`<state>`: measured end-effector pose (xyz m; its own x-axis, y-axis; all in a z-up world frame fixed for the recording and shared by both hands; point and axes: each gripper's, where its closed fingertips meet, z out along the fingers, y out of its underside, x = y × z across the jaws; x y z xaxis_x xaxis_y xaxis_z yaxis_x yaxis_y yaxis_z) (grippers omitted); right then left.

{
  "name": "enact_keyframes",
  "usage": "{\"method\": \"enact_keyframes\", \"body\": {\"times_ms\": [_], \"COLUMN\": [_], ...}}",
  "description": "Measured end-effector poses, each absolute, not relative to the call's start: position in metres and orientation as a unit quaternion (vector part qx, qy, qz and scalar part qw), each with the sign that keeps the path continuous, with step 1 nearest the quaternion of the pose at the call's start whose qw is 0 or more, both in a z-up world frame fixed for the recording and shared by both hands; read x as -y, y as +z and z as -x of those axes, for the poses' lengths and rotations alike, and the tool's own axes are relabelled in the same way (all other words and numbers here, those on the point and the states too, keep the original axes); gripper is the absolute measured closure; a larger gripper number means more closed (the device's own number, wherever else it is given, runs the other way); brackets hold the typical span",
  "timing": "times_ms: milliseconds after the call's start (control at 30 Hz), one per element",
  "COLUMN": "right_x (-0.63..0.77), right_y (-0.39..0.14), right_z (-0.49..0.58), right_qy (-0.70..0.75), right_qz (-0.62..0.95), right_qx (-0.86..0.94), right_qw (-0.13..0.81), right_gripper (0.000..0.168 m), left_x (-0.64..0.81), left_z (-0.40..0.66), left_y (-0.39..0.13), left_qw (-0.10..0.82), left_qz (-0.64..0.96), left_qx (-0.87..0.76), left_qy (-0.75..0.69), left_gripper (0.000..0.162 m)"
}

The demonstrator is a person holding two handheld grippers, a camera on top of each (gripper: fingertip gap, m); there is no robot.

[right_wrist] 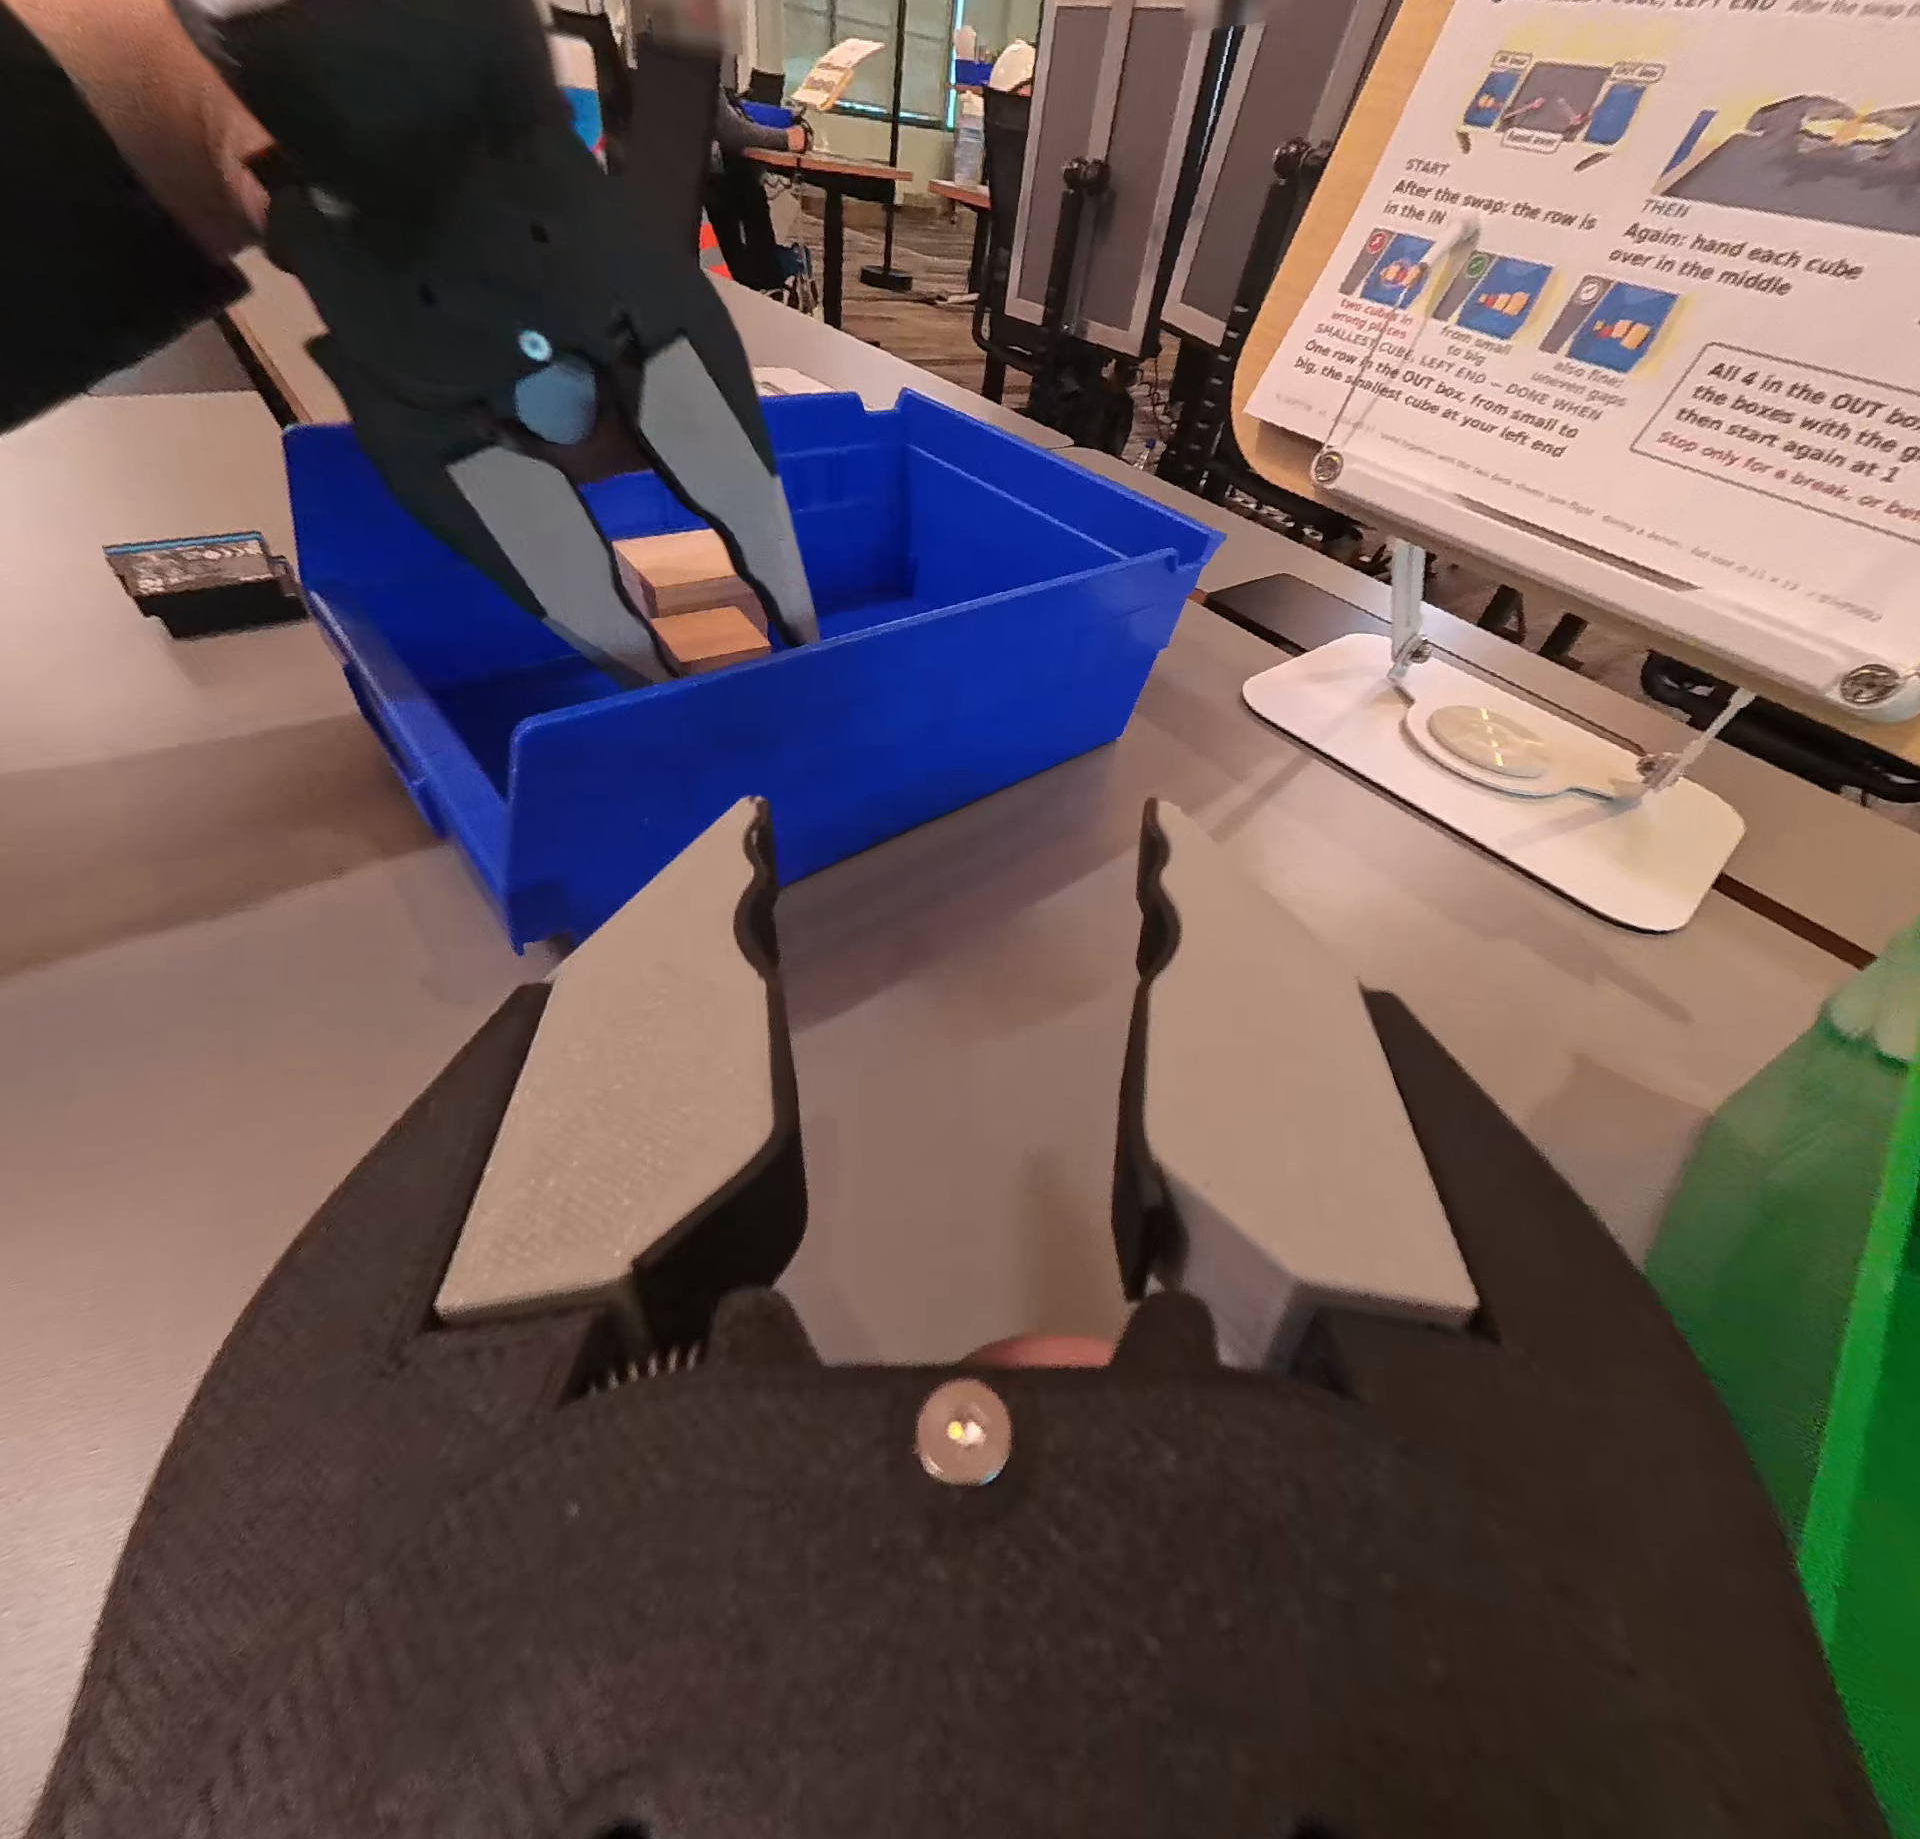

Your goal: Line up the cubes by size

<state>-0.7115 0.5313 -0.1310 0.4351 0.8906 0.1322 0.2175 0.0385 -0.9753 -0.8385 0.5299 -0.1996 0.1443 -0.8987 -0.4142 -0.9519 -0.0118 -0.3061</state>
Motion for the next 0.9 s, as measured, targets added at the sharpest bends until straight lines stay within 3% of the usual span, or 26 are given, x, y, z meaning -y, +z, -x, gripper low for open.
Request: {"method": "enact_keyframes", "body": {"times_ms": [200,367,667,767,900], "right_x": [-0.527,-0.524,-0.496,-0.483,-0.461], "right_y": [-0.134,-0.135,-0.140,-0.141,-0.120], "right_z": [0.715,0.717,0.728,0.725,0.715], "right_qy": [0.290,0.311,0.368,0.385,0.529], "right_qz": [0.624,0.625,0.600,0.585,0.567], "right_qx": [0.455,0.456,0.506,0.533,0.504], "right_qw": [0.565,0.551,0.498,0.475,0.381], "right_gripper": [0.101,0.101,0.103,0.107,0.110], "left_x": [-0.540,-0.549,-0.553,-0.557,-0.528], "left_z": [0.868,0.860,0.857,0.854,0.811], "left_y": [-0.241,-0.246,-0.242,-0.213,-0.130], "left_qw": [0.161,0.178,0.197,0.271,0.498], "left_qz": [0.715,0.731,0.737,0.721,0.624], "left_qx": [-0.671,-0.653,-0.642,-0.631,-0.600], "left_qy": [0.115,0.087,0.079,0.094,0.052], "left_gripper": [0.119,0.139,0.140,0.142,0.143]}}
